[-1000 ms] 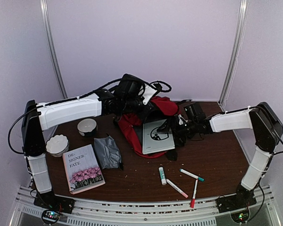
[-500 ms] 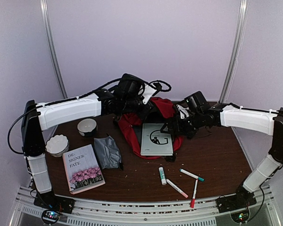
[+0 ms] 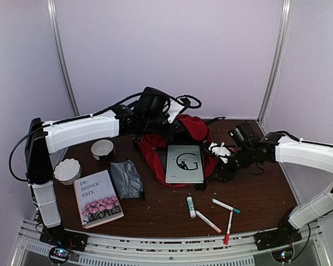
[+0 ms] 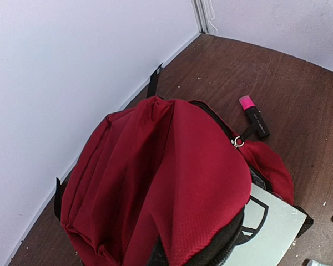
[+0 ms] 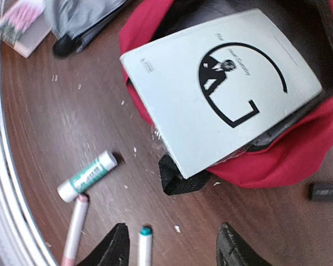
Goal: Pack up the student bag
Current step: Adjust the book in the largest pocket of the bag.
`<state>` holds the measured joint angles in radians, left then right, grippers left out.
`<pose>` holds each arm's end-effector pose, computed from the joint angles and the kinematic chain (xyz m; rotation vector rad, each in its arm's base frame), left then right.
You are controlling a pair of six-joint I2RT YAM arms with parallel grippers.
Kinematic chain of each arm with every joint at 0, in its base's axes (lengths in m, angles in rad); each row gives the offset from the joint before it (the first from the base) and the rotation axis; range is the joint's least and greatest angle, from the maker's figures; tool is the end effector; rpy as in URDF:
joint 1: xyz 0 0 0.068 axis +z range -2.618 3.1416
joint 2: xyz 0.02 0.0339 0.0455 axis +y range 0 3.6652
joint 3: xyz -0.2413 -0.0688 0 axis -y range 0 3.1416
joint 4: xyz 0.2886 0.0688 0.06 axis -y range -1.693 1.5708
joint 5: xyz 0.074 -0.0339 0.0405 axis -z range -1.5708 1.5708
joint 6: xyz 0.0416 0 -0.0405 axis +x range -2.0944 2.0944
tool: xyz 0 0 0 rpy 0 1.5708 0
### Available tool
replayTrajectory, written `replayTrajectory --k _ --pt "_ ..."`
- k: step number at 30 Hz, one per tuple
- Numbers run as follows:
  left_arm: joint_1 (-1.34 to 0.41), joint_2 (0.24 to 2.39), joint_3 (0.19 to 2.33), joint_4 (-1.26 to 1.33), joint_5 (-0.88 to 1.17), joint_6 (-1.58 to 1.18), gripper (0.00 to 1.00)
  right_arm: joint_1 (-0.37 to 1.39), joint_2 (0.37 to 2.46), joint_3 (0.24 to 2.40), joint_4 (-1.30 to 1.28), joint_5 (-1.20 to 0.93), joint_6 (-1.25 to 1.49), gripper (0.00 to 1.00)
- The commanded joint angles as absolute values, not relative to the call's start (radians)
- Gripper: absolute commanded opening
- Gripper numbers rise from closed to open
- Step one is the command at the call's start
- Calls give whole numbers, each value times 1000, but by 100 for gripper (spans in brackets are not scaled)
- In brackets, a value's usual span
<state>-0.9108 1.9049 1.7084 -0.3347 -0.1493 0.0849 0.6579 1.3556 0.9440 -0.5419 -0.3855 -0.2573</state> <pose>0.3073 -0.3858 0.2856 0.9291 1.8987 -0.3404 0.2453 0.2093 0.1970 -1.2631 2.2074 0.6465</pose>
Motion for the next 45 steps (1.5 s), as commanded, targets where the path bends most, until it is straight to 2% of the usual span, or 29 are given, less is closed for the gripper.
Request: replayTrajectory --k 1,4,9,28,37,45 --pt "-899 1842 1714 -259 -111 88 0 705 1322 918 -532 -306 -697 50" --pt "-891 1844 1720 -264 -100 83 0 771 1373 944 -564 -206 -875 53" --pt "-888 1843 1734 -283 -101 84 0 816 1488 1008 -528 -100 -888 53" --pt "-888 1848 1756 -301 -62 81 0 833 1700 1078 -438 68 -963 39" --pt "-888 1849 1748 -302 -22 103 0 834 1770 1115 -279 225 -969 27" --pt "-890 1856 1748 -291 73 121 0 833 1882 1163 -61 376 -1066 22"
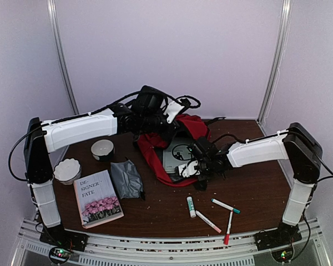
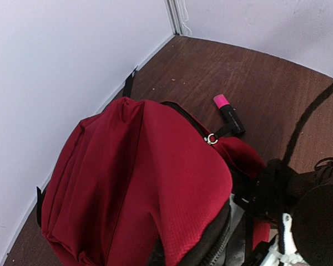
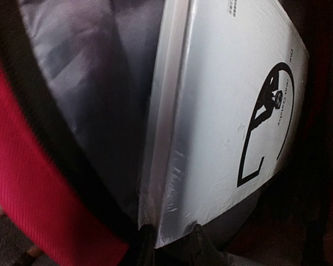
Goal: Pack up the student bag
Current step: Adjust the book in the largest pocket of the bag.
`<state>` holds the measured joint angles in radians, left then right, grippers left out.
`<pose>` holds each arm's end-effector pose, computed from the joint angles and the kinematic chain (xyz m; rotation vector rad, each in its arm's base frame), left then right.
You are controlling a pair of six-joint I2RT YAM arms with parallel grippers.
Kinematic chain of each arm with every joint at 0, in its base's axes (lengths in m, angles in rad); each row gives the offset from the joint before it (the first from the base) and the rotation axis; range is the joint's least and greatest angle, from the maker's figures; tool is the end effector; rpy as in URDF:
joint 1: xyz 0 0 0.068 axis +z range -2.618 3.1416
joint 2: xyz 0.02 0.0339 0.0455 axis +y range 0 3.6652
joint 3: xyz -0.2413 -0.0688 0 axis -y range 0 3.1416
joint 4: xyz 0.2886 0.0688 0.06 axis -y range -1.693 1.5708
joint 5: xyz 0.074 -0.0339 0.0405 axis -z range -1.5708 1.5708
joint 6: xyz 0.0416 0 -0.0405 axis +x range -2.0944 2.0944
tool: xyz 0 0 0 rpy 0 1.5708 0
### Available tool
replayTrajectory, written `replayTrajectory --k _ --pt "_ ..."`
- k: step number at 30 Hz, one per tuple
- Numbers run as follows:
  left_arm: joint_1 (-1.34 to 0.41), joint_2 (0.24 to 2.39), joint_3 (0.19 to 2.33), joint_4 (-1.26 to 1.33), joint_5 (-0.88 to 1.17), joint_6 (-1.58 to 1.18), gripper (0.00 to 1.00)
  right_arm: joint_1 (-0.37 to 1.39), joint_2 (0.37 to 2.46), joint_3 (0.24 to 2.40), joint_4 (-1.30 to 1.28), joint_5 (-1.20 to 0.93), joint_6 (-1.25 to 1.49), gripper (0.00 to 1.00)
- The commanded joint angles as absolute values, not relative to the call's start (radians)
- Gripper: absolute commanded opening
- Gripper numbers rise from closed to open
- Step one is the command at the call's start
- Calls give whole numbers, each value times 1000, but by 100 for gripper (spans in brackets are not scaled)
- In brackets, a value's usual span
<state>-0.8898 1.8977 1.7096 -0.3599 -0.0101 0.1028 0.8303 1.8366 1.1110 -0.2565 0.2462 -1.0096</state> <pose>0.3094 -0.3811 0.2868 1.0197 1.8958 -0.4532 0.2791 0.2903 0.1046 -1.9718 1.6219 -0.3837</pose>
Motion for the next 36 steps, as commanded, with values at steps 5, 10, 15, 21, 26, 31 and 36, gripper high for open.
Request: replayTrajectory --k 5,10,15,21,26,31,36 --pt "-890 1853 1753 -301 77 127 0 825 1990 1175 128 477 -1178 20" --pt "-890 1846 1749 -311 73 133 0 802 2074 1229 230 561 -1206 19" --pt "-890 1842 1738 -311 55 139 0 780 2115 1239 339 632 -1232 19" --pt "-888 1860 1748 -316 -43 134 0 775 2017 1133 297 571 -1223 21" --pt "-876 1905 1792 -342 -140 118 0 770 1831 1016 155 433 -1104 27" --pt "-864 1940 1810 -354 -132 84 0 710 1684 999 -37 238 -940 29" --pt "-862 1954 1813 -364 -118 65 0 538 1736 1217 -267 4 -700 32"
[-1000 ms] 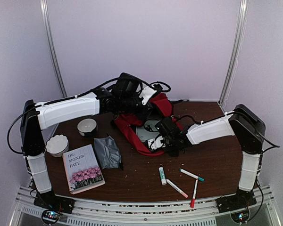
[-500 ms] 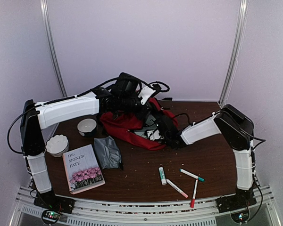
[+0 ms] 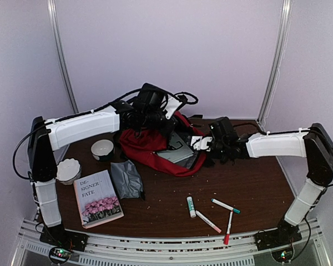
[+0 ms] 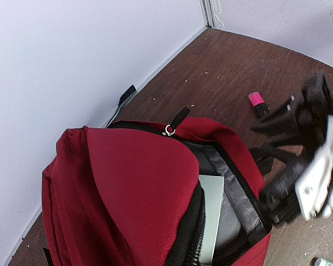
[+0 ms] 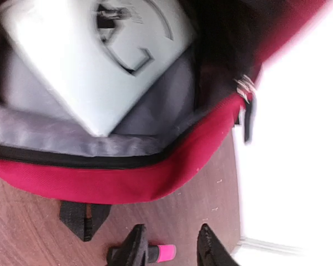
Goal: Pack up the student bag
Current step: Adjust the book in the largest pocket of the bag, then adjust the student bag at the center of the board.
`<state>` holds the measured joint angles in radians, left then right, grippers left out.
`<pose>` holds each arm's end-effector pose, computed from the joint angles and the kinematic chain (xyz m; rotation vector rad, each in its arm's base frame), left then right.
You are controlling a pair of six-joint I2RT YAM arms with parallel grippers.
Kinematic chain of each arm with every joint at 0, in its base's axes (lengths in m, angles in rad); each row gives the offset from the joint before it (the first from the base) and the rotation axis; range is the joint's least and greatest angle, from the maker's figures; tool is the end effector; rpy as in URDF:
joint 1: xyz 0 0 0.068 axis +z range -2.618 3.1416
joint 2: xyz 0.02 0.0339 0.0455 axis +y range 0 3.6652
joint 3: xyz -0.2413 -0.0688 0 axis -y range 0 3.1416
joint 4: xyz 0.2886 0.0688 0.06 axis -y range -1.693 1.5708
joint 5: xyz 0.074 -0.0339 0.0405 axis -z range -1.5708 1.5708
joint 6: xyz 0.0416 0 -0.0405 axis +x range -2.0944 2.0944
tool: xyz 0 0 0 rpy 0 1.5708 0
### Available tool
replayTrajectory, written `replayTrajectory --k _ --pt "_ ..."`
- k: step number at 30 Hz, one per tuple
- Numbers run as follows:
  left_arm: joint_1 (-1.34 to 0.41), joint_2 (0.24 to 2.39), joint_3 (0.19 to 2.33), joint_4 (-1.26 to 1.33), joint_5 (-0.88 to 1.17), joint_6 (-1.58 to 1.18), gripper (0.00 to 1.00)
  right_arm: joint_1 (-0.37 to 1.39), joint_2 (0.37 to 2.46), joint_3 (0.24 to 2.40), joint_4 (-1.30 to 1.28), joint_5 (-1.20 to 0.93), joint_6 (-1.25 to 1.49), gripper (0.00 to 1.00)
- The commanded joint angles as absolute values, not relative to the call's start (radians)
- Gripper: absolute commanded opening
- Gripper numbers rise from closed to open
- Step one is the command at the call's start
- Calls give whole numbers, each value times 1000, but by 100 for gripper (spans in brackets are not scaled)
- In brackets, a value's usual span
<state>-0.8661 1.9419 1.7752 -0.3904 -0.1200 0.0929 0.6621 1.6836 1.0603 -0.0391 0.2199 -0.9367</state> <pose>0.3276 -0.3776 0.2887 0.9239 1.9316 -0.3289 0.3265 0.2430 0.1630 -1.5220 1.6484 -0.3947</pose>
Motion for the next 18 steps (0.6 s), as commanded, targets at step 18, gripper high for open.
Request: replayTrajectory --k 18 --pt "-862 1950 1816 -406 -118 40 0 339 2251 1998 -811 -471 -328 59"
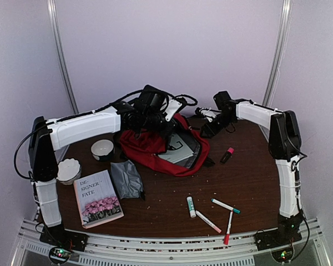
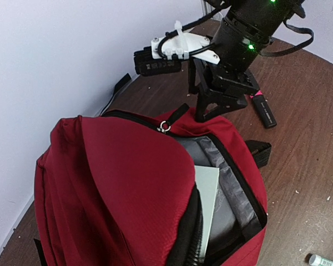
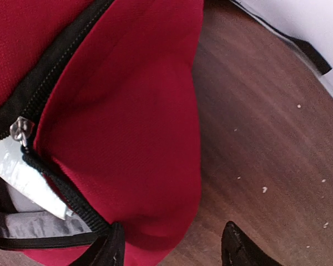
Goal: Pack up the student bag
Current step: Adjust the student bag at the center of the board.
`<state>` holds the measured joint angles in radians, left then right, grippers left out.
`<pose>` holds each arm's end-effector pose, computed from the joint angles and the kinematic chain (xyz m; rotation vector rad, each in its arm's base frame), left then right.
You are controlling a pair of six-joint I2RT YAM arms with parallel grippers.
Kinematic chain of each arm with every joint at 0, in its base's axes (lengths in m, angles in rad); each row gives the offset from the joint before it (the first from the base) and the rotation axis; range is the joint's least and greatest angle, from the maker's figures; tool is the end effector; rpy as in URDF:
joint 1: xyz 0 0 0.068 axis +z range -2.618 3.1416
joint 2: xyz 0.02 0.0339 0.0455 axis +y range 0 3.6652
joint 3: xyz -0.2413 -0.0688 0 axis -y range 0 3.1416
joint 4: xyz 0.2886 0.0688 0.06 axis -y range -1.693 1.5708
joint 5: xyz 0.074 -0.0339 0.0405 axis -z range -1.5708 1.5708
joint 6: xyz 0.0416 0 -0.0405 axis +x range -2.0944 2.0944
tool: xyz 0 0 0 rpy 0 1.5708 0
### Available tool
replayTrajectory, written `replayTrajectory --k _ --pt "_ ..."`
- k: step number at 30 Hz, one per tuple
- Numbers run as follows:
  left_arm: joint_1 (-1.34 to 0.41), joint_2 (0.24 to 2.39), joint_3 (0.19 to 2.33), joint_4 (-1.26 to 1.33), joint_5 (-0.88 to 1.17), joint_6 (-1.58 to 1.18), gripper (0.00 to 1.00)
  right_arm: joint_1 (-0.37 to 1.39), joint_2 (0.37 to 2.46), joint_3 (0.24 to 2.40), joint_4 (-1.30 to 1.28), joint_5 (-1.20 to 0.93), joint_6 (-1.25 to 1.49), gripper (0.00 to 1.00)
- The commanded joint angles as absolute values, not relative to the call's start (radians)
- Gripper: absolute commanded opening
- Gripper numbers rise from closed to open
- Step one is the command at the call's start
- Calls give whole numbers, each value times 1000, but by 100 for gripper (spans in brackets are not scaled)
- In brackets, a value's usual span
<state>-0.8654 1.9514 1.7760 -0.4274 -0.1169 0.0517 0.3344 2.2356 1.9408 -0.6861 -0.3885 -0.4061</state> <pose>0.3274 -0.3770 0.2809 0.9080 1.9915 -0.3375 0.4908 0.1872 0.1835 -1.0450 2.2788 0.4647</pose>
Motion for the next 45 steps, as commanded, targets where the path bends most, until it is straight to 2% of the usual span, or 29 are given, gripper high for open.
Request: replayTrajectory --k 1,5,15,17,19,22,23,25,27,28,29,37,41,45 --pt "-862 1950 1816 -407 -118 40 0 338 2250 1993 -815 -477 -321 59" --pt "-862 1950 1815 -402 -109 37 0 336 2249 1972 -810 -488 -311 58" --pt "-862 1943 1807 -402 -114 35 0 335 2368 2164 -823 -462 -177 52" --pt "-862 1942 1803 -402 -118 37 0 337 2396 2187 -828 -491 -158 42" --pt "-862 1941 1800 -403 -125 40 0 336 2405 2190 -832 -529 -149 25" --pt "-861 1951 1801 -402 -147 50 0 336 2373 2145 -831 -573 -144 4" --pt "-861 1957 1801 -401 -162 52 5 334 2345 2110 -824 -587 -144 0" --pt "-861 1973 1800 -395 -192 54 38 332 2261 1970 -765 -624 -118 0" --pt "-861 1989 1791 -381 -160 79 65 331 2168 1826 -683 -665 -81 0" --pt "-862 1995 1781 -367 -147 90 84 331 2126 1766 -651 -685 -62 0" --pt "-862 2003 1769 -350 -135 96 96 332 2093 1721 -634 -703 -53 0" --pt "-905 2012 1634 -254 -97 217 98 340 1959 1489 -555 -811 39 0" --pt "-944 1976 1530 -189 -102 297 98 339 1957 1461 -546 -811 41 0" --pt "-967 2001 1526 -192 -122 351 98 340 1978 1462 -539 -828 57 0"
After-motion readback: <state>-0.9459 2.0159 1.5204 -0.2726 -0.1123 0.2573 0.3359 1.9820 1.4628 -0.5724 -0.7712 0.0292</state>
